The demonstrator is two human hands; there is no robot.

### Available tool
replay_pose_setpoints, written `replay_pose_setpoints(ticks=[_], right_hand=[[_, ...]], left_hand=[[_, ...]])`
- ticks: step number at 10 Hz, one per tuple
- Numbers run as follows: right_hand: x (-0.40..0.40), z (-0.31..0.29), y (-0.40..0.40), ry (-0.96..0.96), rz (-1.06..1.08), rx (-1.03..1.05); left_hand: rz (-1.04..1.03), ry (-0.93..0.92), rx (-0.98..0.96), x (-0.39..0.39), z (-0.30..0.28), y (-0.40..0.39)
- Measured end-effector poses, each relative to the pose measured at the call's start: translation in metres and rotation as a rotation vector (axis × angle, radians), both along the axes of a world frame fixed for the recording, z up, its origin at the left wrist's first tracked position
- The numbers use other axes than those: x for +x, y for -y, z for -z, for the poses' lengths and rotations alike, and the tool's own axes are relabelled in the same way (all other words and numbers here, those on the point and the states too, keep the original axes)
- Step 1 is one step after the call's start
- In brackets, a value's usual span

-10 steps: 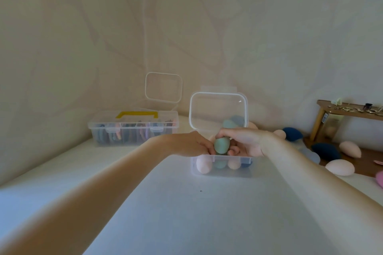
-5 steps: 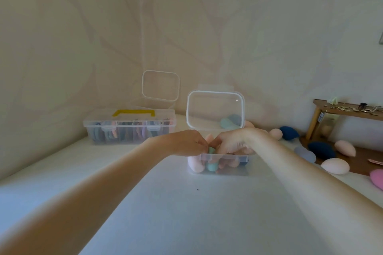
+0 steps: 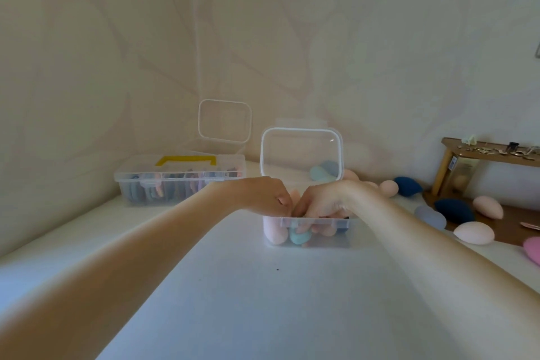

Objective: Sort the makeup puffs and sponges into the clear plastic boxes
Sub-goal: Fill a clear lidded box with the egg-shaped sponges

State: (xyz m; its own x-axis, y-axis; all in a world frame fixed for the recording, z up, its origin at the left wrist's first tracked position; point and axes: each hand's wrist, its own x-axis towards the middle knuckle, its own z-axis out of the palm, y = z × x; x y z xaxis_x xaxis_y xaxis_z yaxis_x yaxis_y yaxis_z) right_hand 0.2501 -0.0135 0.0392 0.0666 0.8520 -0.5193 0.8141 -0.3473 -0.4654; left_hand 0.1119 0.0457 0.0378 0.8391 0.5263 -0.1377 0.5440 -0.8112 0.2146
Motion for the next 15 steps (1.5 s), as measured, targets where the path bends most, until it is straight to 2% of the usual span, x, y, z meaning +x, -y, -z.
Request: replay_pose_setpoints(ticks=[1,2,3,4,6,7,8,9,11,12,13,14,15], right_hand=[[-0.006,-0.002,-0.001,0.033,0.008,-0.025],[0.000,0.001,0.004,0.006,0.042,-0.009],[0.005,0.003,0.011,-0.130,0.147,0.031],[-0.002,0.001,0.013,-0.113,0.209,0.059],[-0.016,-0.002,0.016,0.036,0.124,0.078],[-0.017,-0.005,0.023,0.096,0.074,0.097],[-0.015,-0.010,0.029,0.143,0.063,0.066],[-0.016,-0.011,0.031,0.119,0.082,0.053],[-0.015,-0.006,0.029,-0.079,0.141,0.158],[-0.024,0.024,0.005,0.085,0.262,0.160],[-0.022,0.053,-0.002,0.276,0.112,0.035],[-0.018,0.023,0.005,0.180,0.171,0.124],[-0.009,0.006,0.020,-0.114,0.097,0.224]], left_hand=[[-0.002,-0.039,0.040,0.001,-0.002,0.004],[-0.008,0.029,0.072,0.001,-0.002,0.008],[-0.047,0.212,0.046,-0.003,-0.006,0.008],[-0.049,0.276,0.021,-0.006,-0.005,0.003],[-0.010,0.205,0.010,0.014,0.002,0.001],[0.022,0.031,-0.032,0.026,0.002,0.001],[0.039,-0.117,0.007,0.031,0.002,-0.003],[0.033,-0.142,0.123,0.036,0.010,-0.003],[-0.020,0.035,0.214,0.037,0.021,-0.005],[-0.041,0.058,0.227,0.039,0.022,-0.005],[-0.066,0.057,0.244,0.039,0.023,-0.007],[-0.090,0.066,0.252,0.040,0.025,-0.007],[-0.068,0.140,0.238,0.039,0.026,-0.007]])
